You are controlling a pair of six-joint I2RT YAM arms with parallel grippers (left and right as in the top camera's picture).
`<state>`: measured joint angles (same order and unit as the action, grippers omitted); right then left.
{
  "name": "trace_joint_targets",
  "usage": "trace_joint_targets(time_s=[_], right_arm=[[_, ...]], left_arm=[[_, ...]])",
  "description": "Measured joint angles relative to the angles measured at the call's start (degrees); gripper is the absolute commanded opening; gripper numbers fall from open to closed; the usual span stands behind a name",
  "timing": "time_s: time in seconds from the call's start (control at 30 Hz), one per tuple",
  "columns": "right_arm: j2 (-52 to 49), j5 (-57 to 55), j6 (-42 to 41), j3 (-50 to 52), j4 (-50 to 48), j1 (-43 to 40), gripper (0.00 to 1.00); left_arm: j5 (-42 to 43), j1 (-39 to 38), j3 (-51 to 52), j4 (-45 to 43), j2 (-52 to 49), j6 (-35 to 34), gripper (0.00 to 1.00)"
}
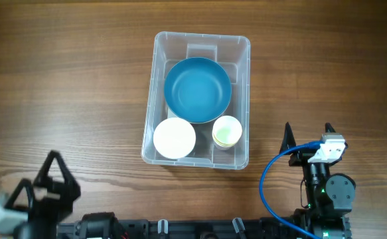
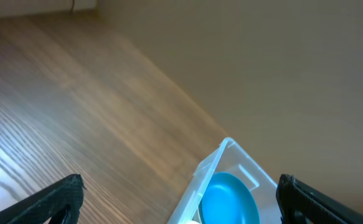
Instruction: Pack container
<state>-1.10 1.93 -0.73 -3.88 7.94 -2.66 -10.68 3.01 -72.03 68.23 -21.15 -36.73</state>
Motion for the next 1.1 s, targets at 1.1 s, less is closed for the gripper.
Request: trace_joint_targets(time_s=[1.1], right_arm=[[0.0,0.0,0.0,0.0,0.0,0.0,1.00]], left_arm=[[4.8,0.4,62.5,-62.1,18.2,0.0,1.00]])
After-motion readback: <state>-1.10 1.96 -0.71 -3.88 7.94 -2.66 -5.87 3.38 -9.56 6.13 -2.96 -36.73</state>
